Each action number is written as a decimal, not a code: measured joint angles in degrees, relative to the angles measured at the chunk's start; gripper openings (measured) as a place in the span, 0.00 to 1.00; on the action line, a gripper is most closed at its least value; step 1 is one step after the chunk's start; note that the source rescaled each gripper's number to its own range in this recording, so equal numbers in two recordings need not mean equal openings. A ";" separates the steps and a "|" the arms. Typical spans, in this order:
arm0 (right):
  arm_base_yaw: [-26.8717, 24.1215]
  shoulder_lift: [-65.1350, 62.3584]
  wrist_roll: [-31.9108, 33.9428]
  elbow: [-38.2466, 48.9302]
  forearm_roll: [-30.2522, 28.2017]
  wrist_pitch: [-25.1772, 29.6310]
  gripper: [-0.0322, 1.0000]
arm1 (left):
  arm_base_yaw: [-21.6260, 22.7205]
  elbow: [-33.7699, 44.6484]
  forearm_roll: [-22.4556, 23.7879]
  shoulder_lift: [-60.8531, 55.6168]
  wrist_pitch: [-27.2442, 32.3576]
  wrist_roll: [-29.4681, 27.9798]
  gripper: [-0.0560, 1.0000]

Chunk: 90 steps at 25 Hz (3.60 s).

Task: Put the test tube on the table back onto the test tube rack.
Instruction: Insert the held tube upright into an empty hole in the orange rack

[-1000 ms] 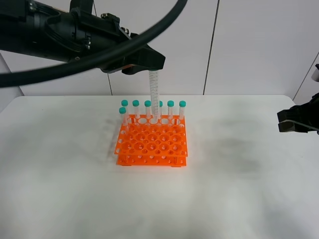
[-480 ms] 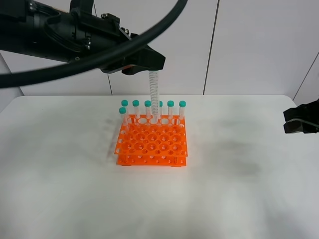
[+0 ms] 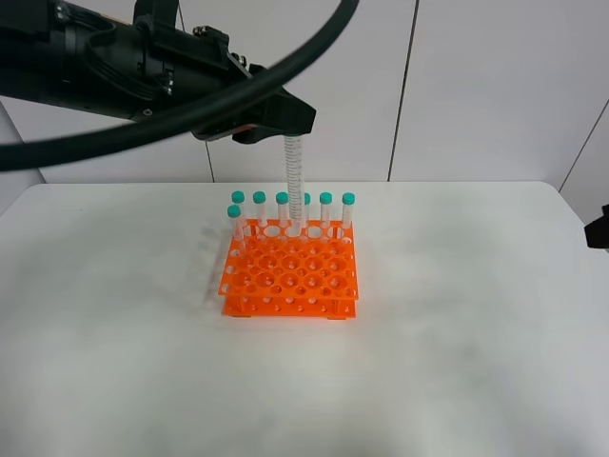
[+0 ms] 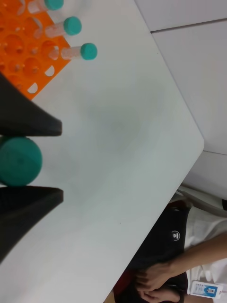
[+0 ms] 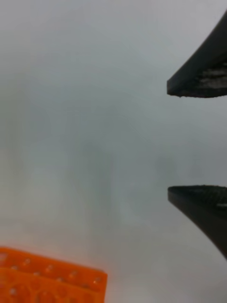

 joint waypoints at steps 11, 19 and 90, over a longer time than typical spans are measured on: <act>4.86 -13.77 1.25 0.00 -0.49 5.83 0.86 | 0.00 0.00 0.00 0.00 1.77 1.73 0.05; 6.83 -18.61 7.50 0.00 -7.55 9.87 0.86 | 0.00 0.00 0.00 0.00 2.19 1.96 0.05; 7.26 -50.78 23.42 21.40 -15.51 4.48 0.86 | 0.00 0.00 0.00 0.00 2.86 2.82 0.05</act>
